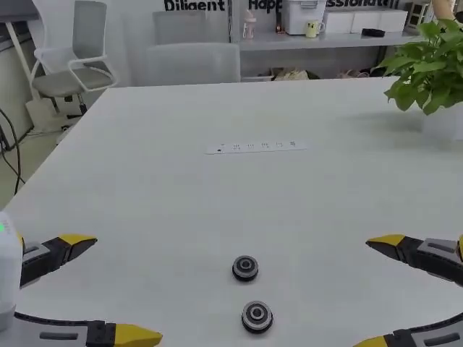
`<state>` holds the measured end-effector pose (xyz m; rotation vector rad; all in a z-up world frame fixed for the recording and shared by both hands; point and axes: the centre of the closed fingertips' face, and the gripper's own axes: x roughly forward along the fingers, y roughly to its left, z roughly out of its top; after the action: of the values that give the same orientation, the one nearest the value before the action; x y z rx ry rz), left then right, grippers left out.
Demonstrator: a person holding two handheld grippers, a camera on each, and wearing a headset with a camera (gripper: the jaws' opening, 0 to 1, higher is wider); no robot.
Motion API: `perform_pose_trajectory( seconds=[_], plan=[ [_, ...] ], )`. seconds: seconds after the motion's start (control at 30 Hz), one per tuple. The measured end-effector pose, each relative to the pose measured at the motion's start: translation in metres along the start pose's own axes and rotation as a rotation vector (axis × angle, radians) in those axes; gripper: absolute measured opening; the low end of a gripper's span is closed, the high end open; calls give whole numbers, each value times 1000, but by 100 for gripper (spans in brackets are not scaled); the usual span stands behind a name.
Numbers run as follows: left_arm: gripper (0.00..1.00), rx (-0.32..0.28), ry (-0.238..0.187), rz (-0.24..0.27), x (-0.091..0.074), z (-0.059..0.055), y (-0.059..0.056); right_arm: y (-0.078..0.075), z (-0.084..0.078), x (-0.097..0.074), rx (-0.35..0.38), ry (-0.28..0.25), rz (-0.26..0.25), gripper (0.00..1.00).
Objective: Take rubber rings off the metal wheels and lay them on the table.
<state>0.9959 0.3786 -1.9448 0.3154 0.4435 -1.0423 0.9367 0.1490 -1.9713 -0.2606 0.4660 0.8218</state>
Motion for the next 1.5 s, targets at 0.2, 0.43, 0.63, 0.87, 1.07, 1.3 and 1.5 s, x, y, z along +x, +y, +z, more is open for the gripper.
perform_pose_trajectory(
  seconds=[0.2, 0.43, 0.63, 0.87, 1.07, 1.3, 1.5],
  plan=[
    [99, -2, -1, -1, 0, -1, 0, 0, 0, 1, 0, 2, 2, 99],
    [99, 2, 1, -8, 3, -1, 0, 1, 0, 2, 0, 4, 6, 99],
    [99, 8, 4, -15, 5, 0, 2, 0, 0, 4, 0, 4, 11, 99],
    [99, 20, 1, -22, 10, 5, 5, -4, 4, 7, -4, 0, 13, 99],
    [99, 30, -2, -32, 16, 9, 6, -10, 6, 10, -12, -4, 12, 99],
    [99, 46, 1, -44, 22, 12, 7, -13, 8, 15, -18, -6, 17, 99],
    [99, 58, 1, -53, 27, 15, 7, -14, 11, 18, -25, -10, 21, 99]
  ],
)
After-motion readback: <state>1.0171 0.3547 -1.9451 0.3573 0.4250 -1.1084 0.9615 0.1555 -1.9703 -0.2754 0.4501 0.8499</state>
